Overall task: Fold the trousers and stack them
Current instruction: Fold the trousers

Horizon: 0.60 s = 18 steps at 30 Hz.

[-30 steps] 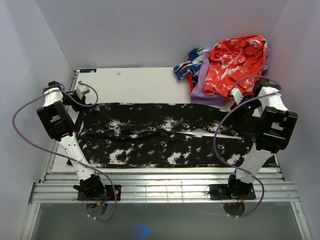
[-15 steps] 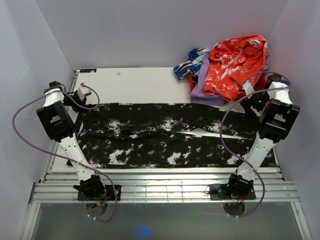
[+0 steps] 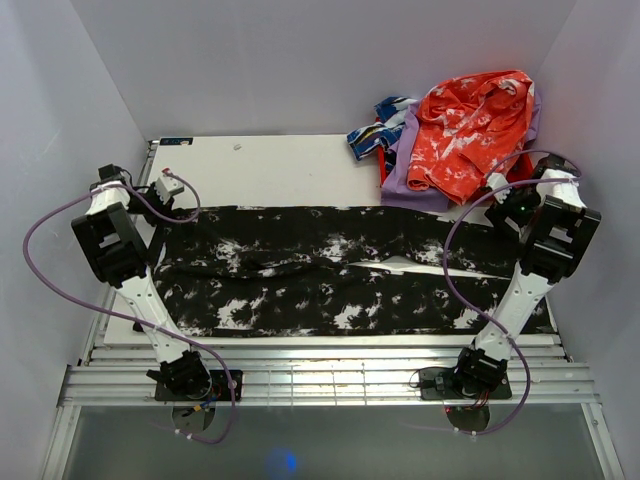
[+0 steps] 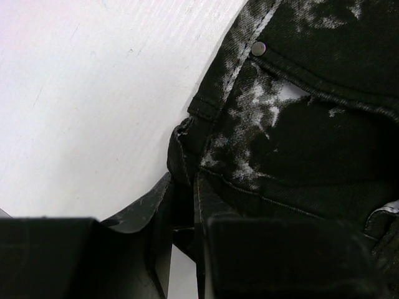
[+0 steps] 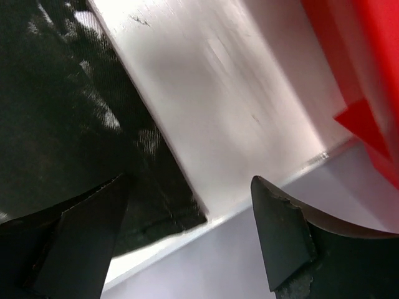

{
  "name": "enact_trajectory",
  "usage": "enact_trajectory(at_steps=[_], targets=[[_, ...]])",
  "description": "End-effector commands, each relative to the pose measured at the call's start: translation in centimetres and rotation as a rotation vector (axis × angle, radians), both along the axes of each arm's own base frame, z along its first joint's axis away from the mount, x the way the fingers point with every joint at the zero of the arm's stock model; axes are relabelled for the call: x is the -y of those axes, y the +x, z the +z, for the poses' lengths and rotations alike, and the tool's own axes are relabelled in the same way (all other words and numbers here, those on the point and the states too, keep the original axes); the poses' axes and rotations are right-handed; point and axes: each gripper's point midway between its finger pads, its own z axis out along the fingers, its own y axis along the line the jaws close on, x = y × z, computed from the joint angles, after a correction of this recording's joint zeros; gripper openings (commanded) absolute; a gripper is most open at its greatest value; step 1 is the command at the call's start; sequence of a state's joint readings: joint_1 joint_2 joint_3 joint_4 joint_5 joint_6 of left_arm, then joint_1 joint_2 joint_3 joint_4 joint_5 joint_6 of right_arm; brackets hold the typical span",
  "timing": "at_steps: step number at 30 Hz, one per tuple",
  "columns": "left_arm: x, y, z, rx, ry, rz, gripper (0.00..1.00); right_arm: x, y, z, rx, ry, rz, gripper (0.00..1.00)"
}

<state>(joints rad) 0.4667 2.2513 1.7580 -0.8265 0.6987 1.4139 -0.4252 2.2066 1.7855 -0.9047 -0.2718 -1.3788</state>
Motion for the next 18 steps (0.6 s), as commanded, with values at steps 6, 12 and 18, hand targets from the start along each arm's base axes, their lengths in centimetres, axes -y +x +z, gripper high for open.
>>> enact_trajectory(at_steps=[6, 12, 18], targets=[[-1.0, -0.3, 1.9, 0.047, 0.088, 0.009, 0.00, -0.9, -2.7, -3.8, -0.127, 0.028, 0.104, 0.50], [-0.7, 0.3, 4.3, 0.081, 0.042, 0.079, 0.00, -0.9, -2.8, -1.1, -0.066, 0.033, 0.102, 0.08], [-3.4, 3.6, 11.6, 0.296, -0.080, 0.297, 0.00, 0.1, 1.6, 8.4, 0.233, 0.016, 0.044, 0.08]])
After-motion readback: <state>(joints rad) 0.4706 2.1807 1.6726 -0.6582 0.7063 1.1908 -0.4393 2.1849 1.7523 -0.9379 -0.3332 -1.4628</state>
